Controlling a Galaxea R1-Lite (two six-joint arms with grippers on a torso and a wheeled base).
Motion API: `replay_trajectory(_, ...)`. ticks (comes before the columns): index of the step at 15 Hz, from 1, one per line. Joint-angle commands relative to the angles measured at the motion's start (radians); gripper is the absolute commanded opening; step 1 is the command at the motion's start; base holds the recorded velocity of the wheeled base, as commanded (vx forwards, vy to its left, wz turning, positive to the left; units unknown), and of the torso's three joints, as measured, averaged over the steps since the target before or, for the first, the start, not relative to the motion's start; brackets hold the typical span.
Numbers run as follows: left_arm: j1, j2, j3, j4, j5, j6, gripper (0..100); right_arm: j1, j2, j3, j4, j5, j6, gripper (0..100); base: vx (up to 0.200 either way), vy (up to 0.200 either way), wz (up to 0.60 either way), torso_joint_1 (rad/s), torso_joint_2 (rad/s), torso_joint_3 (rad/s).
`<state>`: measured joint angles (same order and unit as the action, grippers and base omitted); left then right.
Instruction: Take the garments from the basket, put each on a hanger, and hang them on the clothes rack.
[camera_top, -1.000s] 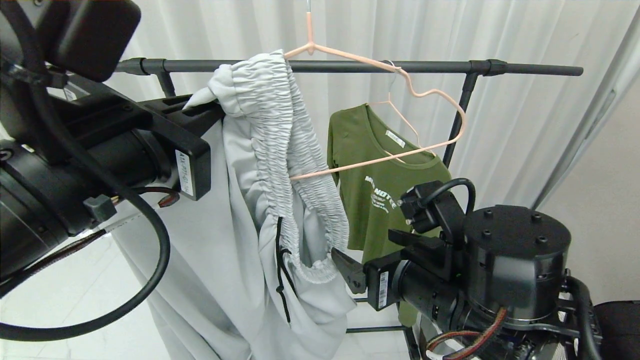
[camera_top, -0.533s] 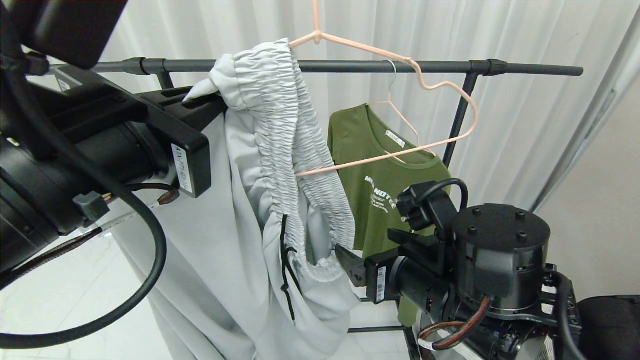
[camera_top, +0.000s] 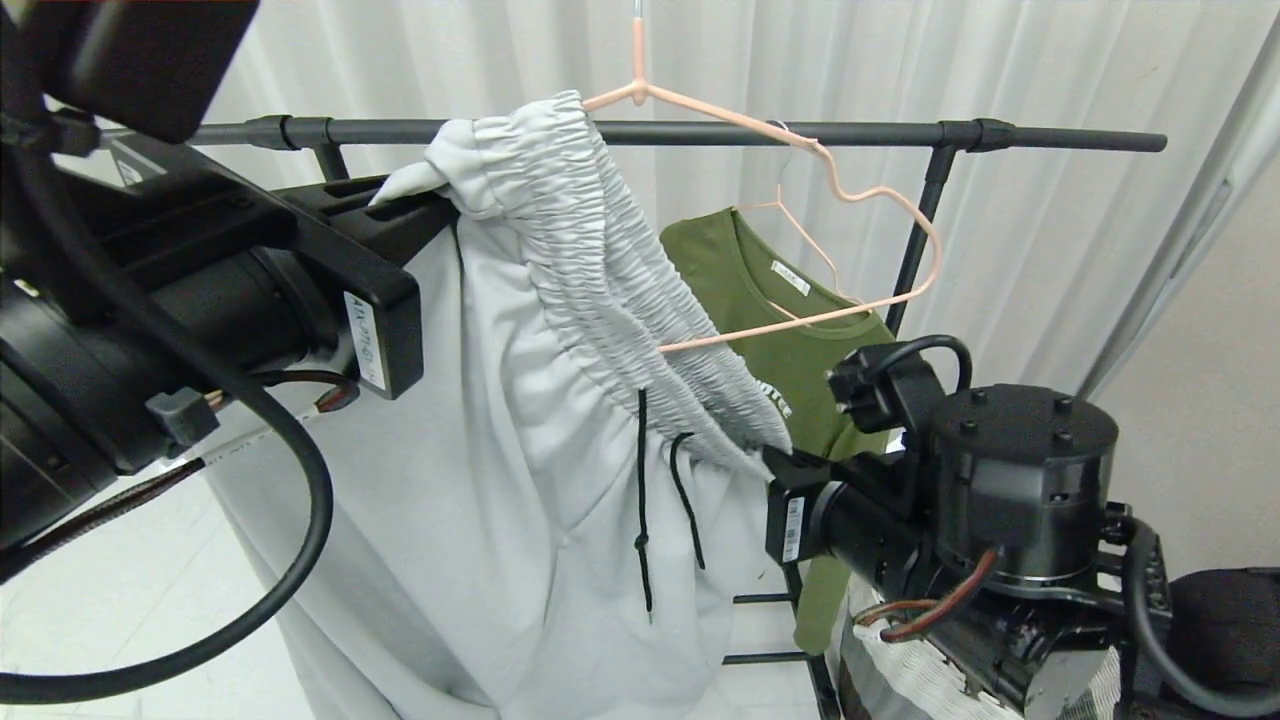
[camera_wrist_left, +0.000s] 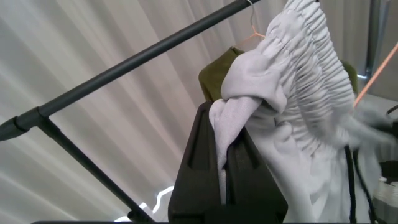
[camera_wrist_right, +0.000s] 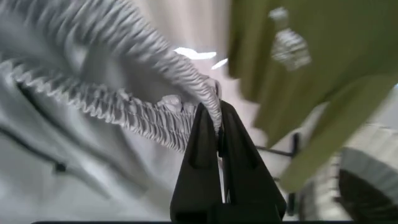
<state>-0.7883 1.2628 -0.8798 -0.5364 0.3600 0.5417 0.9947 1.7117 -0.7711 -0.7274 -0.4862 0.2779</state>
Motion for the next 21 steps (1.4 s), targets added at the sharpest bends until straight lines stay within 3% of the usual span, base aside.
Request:
replay_trajectory(1, 0.003, 0.0, 0.008, -0.002, 0.0, 0.003, 0, -0.093, -0.05, -0.001, 0.0, -0.005, -0.023, 0, 0.0, 0.0, 0.0, 0.0, 0.0, 0.0)
replay_trajectory(6, 0.017, -0.033, 0.073, -0.017, 0.0, 0.029, 0, -0.238, -0.109, -0.007, -0.003, -0.002, -0.105, 0, 0.0, 0.0, 0.0, 0.0, 0.0, 0.0)
replay_trajectory(11, 0.024, -0.052, 0.128, -0.017, -0.003, 0.041, 0, -0.281, -0.159, -0.001, -0.038, 0.001, -0.149, 0, 0.0, 0.0, 0.0, 0.0, 0.0, 0.0)
replay_trajectory(14, 0.055, -0.072, 0.176, -0.017, -0.041, 0.104, 0, -0.311, -0.184, -0.001, -0.038, 0.015, -0.17, 0, 0.0, 0.0, 0.0, 0.0, 0.0, 0.0)
replay_trajectory(18, 0.081, -0.085, 0.229, -0.017, -0.061, 0.142, 0, -0.315, -0.227, 0.001, -0.036, 0.097, -0.235, 0, 0.0, 0.0, 0.0, 0.0, 0.0, 0.0)
replay_trajectory(21, 0.081, -0.063, 0.259, -0.017, -0.061, 0.146, 0, -0.311, -0.262, 0.001, -0.035, 0.186, -0.355, 0, 0.0, 0.0, 0.0, 0.0, 0.0, 0.0)
